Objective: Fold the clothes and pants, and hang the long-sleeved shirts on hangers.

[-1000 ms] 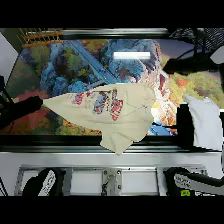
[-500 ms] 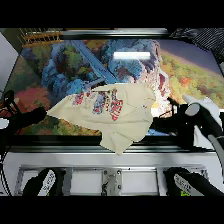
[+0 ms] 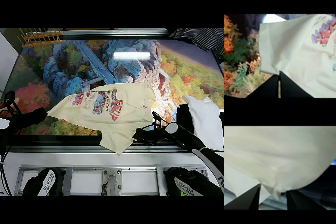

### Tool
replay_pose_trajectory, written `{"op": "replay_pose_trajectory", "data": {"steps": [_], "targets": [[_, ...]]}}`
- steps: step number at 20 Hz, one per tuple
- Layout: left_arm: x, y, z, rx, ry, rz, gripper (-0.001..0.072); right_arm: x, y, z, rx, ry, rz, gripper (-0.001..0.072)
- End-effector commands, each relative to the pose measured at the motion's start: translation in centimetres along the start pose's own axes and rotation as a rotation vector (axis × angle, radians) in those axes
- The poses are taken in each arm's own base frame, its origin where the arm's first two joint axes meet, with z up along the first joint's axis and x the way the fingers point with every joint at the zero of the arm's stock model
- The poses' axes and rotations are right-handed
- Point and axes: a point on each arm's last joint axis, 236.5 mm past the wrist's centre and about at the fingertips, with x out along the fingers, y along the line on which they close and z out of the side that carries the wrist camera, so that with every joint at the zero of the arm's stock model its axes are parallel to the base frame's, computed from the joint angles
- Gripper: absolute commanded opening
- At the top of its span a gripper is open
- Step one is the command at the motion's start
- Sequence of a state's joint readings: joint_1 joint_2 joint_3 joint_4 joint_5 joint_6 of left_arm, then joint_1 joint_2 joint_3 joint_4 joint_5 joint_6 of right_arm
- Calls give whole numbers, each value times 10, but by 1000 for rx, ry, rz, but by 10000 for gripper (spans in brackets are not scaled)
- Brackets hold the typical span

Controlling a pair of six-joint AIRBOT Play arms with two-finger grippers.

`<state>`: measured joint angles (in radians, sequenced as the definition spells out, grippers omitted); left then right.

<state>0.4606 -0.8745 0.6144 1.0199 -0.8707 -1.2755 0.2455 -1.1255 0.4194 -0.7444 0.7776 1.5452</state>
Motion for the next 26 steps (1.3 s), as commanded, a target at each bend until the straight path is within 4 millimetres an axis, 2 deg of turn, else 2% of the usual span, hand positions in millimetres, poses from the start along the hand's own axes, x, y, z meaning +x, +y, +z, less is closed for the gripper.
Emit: {"op": "replay_pose_trajectory", "data": {"steps": [1, 2, 4, 5, 6, 7, 9, 10, 11, 13, 14, 16, 18, 20, 22, 24, 26], "targets": [[0, 1, 0, -1, -1, 1, 4, 8, 7, 8, -17, -53, 7, 96], [0, 0, 1, -1, -4, 1, 3, 4, 12, 15, -57, -75, 10, 12], [-7, -2, 13, 8, -30, 0, 4, -16, 27, 39, -161, -138, 0, 12], [-17, -6, 29, 19, -65, -2, 4, -36, 35, 56, -227, -178, -16, 11], [-33, -11, 48, 36, -120, -3, 3, -66, 44, 78, -300, -230, -43, 11], [-56, -18, 72, 60, -197, -2, 3, -102, 53, 101, -363, -295, -78, 11], [-122, -42, 121, 129, -396, 2, 3, -202, 79, 146, -465, -496, -153, 11], [-158, -57, 139, 166, -497, 2, 3, -258, 99, 160, -501, -622, -170, 11], [-196, -74, 153, 200, -594, -2, 3, -309, 121, 166, -532, -742, -166, 11], [-274, -109, 165, 247, -790, -23, 4, -404, 169, 156, -633, -972, -142, 11], [-313, -126, 164, 261, -883, -39, 4, -441, 190, 143, -681, -1062, -132, 11], [-376, -155, 151, 317, -1032, -55, 4, -503, 222, 109, -744, -1223, -92, 11], [-429, -179, 131, 372, -1155, -67, 3, -550, 243, 73, -787, -1370, -52, 11], [-465, -195, 114, 411, -1241, -75, 4, -584, 253, 40, -814, -1498, -14, 11], [-490, -206, 101, 439, -1299, -75, 4, -599, 255, 16, -829, -1558, -2, 11], [-501, -211, 99, 445, -1321, -81, 3, -606, 255, 1, -836, -1582, 9, 11], [-497, -210, 109, 414, -1303, -100, 3, -608, 255, -5, -840, -1592, 12, 11]]}}
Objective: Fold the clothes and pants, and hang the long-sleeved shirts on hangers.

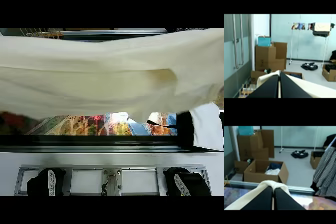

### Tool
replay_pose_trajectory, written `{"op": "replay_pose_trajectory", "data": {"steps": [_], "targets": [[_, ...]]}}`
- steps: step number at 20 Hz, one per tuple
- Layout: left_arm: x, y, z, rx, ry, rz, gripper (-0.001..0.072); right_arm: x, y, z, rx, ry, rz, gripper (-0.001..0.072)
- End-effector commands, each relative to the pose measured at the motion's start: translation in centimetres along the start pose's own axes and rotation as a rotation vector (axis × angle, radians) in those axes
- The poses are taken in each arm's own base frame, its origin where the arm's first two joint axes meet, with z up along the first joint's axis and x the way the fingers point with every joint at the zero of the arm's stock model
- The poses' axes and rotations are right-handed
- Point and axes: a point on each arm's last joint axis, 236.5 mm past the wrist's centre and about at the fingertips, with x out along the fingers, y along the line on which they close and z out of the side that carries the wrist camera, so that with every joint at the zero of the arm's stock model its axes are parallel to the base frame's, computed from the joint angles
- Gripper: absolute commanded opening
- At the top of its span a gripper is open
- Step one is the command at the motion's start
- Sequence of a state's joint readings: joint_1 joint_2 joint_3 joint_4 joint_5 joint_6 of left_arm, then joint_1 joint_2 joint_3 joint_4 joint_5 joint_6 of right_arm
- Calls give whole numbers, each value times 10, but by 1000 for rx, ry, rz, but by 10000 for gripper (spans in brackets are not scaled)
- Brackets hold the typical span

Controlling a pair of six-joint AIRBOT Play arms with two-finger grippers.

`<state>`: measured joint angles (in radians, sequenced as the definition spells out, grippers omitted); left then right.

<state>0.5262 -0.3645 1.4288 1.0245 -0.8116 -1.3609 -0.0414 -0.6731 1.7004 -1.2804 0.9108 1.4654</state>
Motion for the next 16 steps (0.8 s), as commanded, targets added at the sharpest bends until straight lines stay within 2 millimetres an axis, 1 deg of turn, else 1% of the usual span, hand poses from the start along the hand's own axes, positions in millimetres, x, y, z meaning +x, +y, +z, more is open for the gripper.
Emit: {"op": "replay_pose_trajectory", "data": {"steps": [1, 2, 3, 4, 5, 6, 8, 10, 11, 13, 14, 16], "targets": [[6, 1, 9, -33, -8, 1, 3, -19, 5, 18, -10, -56, 0, 11], [17, 7, -3, -56, 32, 4, 4, -17, 4, 14, -2, -44, 0, 11], [30, 13, -21, -85, 96, 5, 3, -10, 3, 5, 32, -8, 1, 11], [45, 20, -47, -126, 189, 6, 3, -1, 1, -10, 60, 48, 2, 11], [60, 26, -77, -159, 291, 6, 3, 12, -2, -32, 93, 130, 1, 11], [73, 33, -112, -198, 401, 3, 4, 26, -5, -58, 129, 226, -2, 11], [93, 51, -185, -267, 606, 16, 3, 60, -14, -125, 175, 457, -10, 11], [108, 67, -270, -352, 803, 33, 3, 94, -25, -205, 226, 711, -19, 11], [113, 69, -308, -387, 885, 34, 3, 106, -29, -244, 247, 830, -22, 11], [122, 68, -380, -443, 1020, 34, 4, 128, -39, -326, 292, 1053, -34, 11], [130, 67, -410, -460, 1062, 35, 3, 138, -45, -365, 314, 1140, -41, 11], [149, 62, -456, -474, 1107, 32, 3, 157, -55, -433, 338, 1253, -53, 11]]}}
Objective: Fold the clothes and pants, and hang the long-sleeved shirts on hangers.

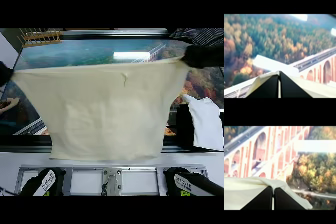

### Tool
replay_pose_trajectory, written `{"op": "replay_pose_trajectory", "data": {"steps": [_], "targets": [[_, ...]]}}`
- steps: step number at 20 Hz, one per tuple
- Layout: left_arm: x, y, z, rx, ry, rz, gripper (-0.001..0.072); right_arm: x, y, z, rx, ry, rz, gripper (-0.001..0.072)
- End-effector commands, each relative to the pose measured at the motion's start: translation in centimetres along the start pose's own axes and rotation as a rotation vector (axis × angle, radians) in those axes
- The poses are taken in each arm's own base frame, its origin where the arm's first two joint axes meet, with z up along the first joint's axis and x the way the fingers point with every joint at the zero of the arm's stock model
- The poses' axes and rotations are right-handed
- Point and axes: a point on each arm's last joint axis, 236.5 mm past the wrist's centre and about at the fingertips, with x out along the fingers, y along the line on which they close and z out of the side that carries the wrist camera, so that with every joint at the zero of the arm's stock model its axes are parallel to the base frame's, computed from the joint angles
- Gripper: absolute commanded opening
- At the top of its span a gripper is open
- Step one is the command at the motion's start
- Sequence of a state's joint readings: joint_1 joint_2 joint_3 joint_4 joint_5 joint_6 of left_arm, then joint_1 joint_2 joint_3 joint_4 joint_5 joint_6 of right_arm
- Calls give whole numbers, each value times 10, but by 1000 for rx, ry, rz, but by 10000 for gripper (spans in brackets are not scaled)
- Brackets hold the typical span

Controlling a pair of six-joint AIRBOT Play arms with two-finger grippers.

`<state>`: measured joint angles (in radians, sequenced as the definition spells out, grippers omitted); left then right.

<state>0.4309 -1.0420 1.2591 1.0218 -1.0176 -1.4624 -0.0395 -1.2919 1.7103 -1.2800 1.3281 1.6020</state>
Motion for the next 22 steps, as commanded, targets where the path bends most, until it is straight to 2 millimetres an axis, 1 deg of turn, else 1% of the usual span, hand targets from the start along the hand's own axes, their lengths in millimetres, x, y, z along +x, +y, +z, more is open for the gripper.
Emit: {"op": "replay_pose_trajectory", "data": {"steps": [1, 2, 4, 6, 7, 9, 10, 12, 13, 14, 16, 18, 19, 22], "targets": [[97, 20, -29, -44, 133, 7, 3, 122, -40, -45, 69, 272, -26, 11], [117, 19, -30, -39, 149, 2, 3, 149, -49, -47, 82, 275, -32, 11], [154, 16, -30, -25, 171, -8, 3, 189, -63, -43, 98, 240, -43, 11], [182, 16, -29, -21, 182, -10, 3, 212, -72, -30, 107, 169, -52, 11], [193, 18, -28, -21, 185, -10, 4, 218, -75, -22, 109, 131, -56, 11], [209, 22, -29, -24, 204, -10, 3, 222, -78, -12, 111, 83, -60, 11], [214, 27, -30, -24, 213, -4, 3, 221, -79, -10, 110, 78, -61, 11], [213, 38, -33, -38, 218, 11, 3, 214, -80, -14, 97, 100, -69, 10], [210, 45, -37, -50, 222, 23, 3, 210, -80, -20, 74, 120, -79, 11], [205, 53, -44, -66, 225, 37, 3, 206, -82, -30, 58, 151, -98, 10], [195, 72, -65, -102, 238, 73, 3, 201, -81, -55, 35, 205, -120, 10], [188, 89, -93, -105, 263, 102, 3, 200, -78, -86, 28, 265, -125, 10], [186, 94, -108, -99, 278, 111, 3, 201, -77, -103, 29, 299, -125, 10], [185, 107, -146, -86, 332, 133, 4, 212, -73, -154, 30, 398, -126, 11]]}}
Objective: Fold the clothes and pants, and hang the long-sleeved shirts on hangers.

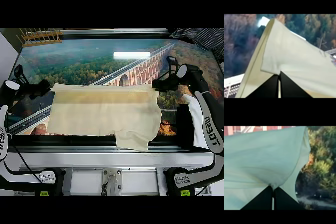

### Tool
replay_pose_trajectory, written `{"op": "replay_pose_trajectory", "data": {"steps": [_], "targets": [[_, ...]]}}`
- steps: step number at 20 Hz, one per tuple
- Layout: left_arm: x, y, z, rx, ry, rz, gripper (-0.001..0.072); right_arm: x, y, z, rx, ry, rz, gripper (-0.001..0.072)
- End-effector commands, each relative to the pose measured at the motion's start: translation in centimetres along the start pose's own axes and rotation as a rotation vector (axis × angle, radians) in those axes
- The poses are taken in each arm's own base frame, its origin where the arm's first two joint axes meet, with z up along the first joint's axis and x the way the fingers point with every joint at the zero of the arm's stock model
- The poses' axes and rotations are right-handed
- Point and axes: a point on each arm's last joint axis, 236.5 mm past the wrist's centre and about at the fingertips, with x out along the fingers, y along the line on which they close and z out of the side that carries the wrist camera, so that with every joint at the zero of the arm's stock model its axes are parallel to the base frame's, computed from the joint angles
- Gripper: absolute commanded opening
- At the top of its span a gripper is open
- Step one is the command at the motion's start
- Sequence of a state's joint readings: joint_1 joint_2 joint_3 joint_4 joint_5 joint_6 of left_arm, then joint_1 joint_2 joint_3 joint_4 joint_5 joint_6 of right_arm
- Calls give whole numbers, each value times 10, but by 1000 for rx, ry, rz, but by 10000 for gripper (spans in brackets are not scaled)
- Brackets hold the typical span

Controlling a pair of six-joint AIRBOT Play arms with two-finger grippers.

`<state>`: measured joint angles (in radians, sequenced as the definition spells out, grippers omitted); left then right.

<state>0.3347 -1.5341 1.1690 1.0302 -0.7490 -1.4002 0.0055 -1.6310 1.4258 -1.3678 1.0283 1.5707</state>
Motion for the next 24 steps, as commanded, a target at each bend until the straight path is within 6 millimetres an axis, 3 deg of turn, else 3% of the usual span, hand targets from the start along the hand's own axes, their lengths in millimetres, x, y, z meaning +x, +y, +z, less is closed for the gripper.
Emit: {"op": "replay_pose_trajectory", "data": {"steps": [1, 5, 6, 7, 8, 9, 11, 12, 14, 17, 21, 24], "targets": [[11, 22, -39, -2, 45, 34, 4, 26, 4, -51, -17, 103, -10, 12], [15, 28, -51, -14, 62, 44, 4, 40, 19, -65, -11, 114, 22, 23], [15, 27, -52, -17, 69, 41, 6, 39, 24, -65, 8, 112, 43, 76], [13, 24, -54, -14, 88, 33, 194, 36, 26, -63, 28, 109, 61, 313], [9, 19, -52, -8, 99, 22, 460, 30, 26, -60, 42, 99, 72, 501], [0, 14, -45, 1, 102, 10, 500, 16, 23, -56, 45, 83, 70, 504], [-33, 10, -32, 14, 87, -1, 500, -27, 2, -47, 19, 30, 17, 503], [-51, 22, -35, 17, 91, 39, 500, -54, -10, -45, 3, -3, -24, 503], [-80, 59, -62, -31, 123, 153, 500, -103, -22, -41, 2, -94, -58, 504], [-96, 99, -124, -157, 185, 216, 500, -154, -17, -41, -4, -217, -55, 504], [-91, 121, -194, -297, 247, 248, 500, -178, -9, -46, -13, -276, -41, 504], [-75, 109, -207, -377, 224, 190, 499, -177, -9, -46, -9, -274, -39, 504]]}}
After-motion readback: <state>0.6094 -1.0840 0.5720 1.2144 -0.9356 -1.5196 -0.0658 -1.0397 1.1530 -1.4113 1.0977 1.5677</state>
